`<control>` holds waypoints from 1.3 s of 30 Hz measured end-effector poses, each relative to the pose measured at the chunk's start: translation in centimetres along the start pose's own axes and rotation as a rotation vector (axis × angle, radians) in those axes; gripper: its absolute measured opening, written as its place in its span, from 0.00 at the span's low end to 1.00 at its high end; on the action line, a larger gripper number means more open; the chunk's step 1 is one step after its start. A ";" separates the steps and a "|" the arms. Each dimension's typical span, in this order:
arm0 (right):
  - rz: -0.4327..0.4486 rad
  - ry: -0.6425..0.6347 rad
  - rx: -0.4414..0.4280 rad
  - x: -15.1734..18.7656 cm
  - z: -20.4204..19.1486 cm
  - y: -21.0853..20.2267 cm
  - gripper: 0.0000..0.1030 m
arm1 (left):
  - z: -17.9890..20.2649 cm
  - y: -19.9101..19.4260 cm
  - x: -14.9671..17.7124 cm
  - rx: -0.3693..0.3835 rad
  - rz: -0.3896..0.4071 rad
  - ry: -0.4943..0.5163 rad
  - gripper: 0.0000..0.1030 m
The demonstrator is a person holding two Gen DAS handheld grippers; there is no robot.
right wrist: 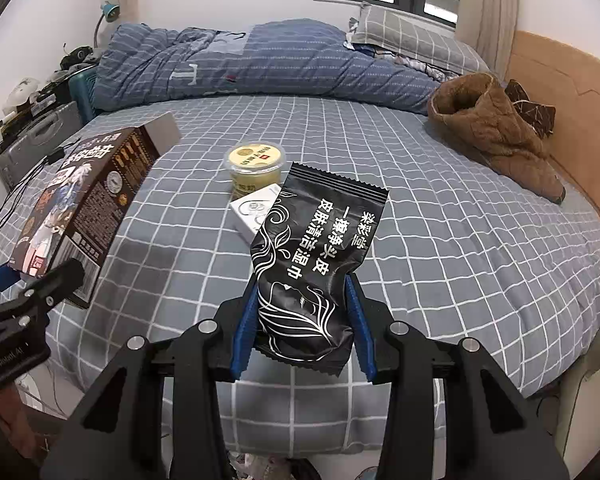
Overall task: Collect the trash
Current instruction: 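Lift the chocolate box and black sachet and carry them toward the bin, then lower both tools with the box and sachet over the black bin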
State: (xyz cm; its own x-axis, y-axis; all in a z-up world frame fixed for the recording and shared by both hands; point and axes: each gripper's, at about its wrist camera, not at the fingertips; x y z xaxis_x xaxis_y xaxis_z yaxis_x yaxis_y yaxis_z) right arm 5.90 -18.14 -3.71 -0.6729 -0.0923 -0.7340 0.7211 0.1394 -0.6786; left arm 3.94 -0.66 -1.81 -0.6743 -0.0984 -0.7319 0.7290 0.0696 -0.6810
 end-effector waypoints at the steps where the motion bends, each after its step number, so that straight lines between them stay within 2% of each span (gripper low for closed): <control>1: 0.000 -0.002 -0.002 0.1 -0.1 -0.1 0.39 | 0.0 -0.2 0.1 0.001 0.001 0.000 0.85; 19: 0.011 0.004 -0.024 2.8 -1.4 -4.5 0.39 | -0.4 -3.7 2.9 0.010 0.001 -0.005 0.85; 39: -0.005 -0.008 -0.034 7.8 -2.1 -9.6 0.39 | 0.3 -8.9 8.6 0.035 -0.017 0.024 0.85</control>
State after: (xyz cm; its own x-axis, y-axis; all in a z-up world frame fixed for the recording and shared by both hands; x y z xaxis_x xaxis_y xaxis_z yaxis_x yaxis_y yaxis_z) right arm -6.58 -18.14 -2.85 -0.6754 -0.1006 -0.7306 0.7115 0.1718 -0.6814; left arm -8.26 -2.39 -2.04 -0.6887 -0.0756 -0.7211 0.7210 0.0333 -0.6921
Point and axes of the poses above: each gripper's, at about its wrist camera, not at the fingertips, and y roughly the way its jaws point, z to its right, x to its underside, and after that the axes turned 5 degrees about -x, right-handed
